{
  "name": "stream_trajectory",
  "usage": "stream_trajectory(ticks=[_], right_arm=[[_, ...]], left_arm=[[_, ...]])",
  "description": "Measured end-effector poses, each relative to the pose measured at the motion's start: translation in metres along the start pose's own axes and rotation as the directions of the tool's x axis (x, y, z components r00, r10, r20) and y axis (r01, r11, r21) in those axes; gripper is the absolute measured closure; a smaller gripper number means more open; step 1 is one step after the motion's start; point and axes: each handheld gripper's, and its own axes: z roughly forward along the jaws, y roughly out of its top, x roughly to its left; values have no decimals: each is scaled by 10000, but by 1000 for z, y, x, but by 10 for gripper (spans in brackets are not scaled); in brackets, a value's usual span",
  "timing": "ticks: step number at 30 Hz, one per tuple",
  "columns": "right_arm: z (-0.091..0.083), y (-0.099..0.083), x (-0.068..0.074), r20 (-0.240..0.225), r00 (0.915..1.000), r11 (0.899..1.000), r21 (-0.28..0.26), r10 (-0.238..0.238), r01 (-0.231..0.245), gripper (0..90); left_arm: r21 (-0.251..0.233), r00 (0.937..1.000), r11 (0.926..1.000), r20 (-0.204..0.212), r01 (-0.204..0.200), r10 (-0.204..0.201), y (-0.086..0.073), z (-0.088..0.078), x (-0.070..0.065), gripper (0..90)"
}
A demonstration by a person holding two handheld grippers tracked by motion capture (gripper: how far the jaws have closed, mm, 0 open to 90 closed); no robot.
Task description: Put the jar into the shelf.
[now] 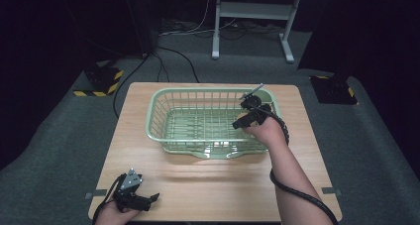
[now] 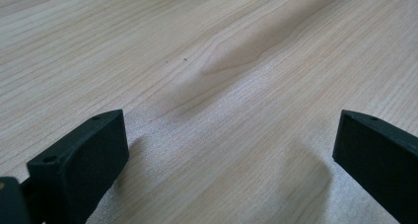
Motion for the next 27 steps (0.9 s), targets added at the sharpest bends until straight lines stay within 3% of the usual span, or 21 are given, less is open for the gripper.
stream_trajectory(ticks=[11,27], right_arm=[[-17,-7,0,-56,9998,9956,-920,177,-181,20],[-41,-26,0,-169,9995,9764,-2137,277,-307,6]], left_arm=[[-4,10000,10000,-3,-1,1,0,0,0,6],[16,10000,10000,4,-46,46,0,0,0,6]])
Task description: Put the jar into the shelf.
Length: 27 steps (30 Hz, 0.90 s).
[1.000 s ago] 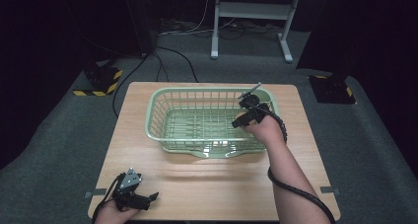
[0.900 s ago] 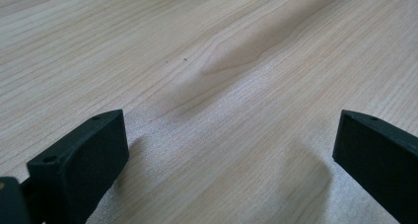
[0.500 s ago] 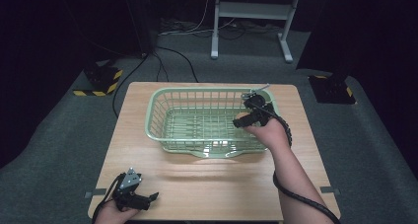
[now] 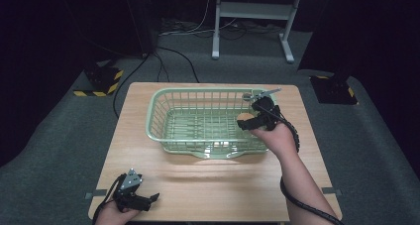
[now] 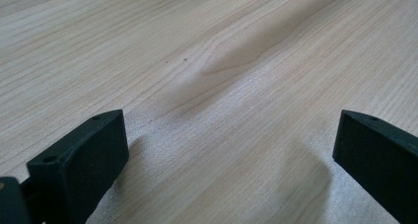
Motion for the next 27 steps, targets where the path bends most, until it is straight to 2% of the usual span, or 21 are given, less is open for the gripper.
stream_trajectory(ticks=[8,14,22,27], right_arm=[[-15,-13,4,-26,10000,9959,-898,56,-58,4],[-31,-32,9,-79,10000,9874,-1584,49,-61,0],[-46,-56,15,-62,10000,9808,-1952,5,-17,0],[-55,-70,18,25,10000,9796,-2006,-83,86,0]], left_arm=[[21,10000,10000,-25,-22,22,0,0,0,7],[5,10000,10000,-12,-6,6,1,1,0,6],[-10,10000,10000,23,-35,35,1,1,0,6],[23,10000,10000,-28,-64,64,1,1,-1,6]])
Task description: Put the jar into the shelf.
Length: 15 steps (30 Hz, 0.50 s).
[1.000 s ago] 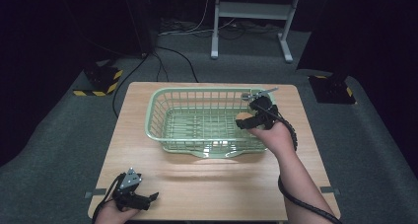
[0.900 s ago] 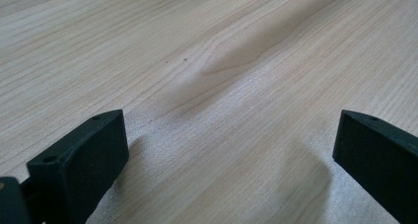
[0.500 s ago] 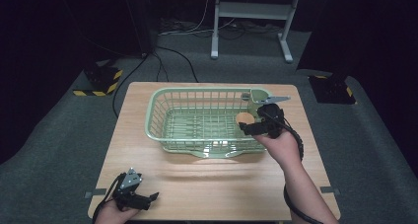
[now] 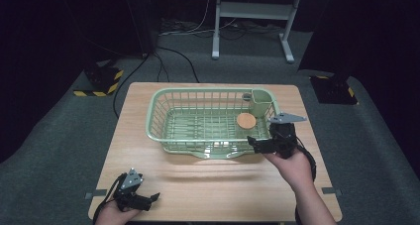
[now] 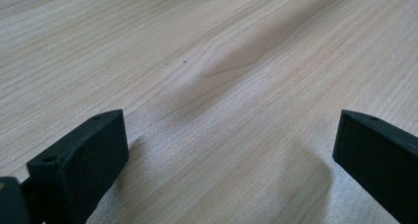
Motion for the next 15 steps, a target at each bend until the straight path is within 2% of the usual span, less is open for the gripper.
stream_trajectory(ticks=[13,15], right_arm=[[-24,-31,10,252,9987,9990,67,-438,436,0],[-26,-41,13,318,9978,9982,152,-580,575,0]], left_arm=[[17,10000,10000,-56,-53,53,0,0,-1,6],[16,10000,10000,-45,-50,50,0,0,-1,6]])
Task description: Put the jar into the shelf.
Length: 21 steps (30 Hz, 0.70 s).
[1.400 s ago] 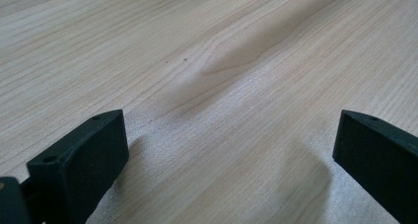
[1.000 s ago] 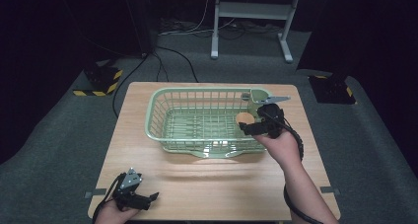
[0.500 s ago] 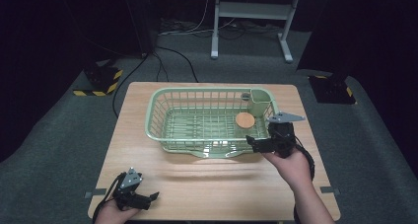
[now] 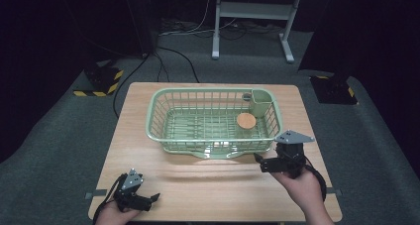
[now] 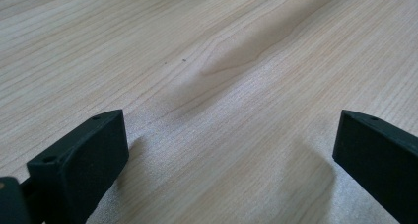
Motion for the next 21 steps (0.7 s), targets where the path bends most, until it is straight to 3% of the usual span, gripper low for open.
stream_trajectory(ticks=[10,13,21], right_arm=[[4,-31,8,115,9998,9994,301,-190,186,0],[9,-46,12,201,9988,9977,520,-451,440,0],[21,-78,16,236,9982,9955,794,-544,523,0]], left_arm=[[-2,10000,10000,1,13,-13,0,0,0,7],[20,10000,10000,-9,-25,25,0,0,0,6],[21,10000,10000,-8,-23,23,0,0,0,6]])
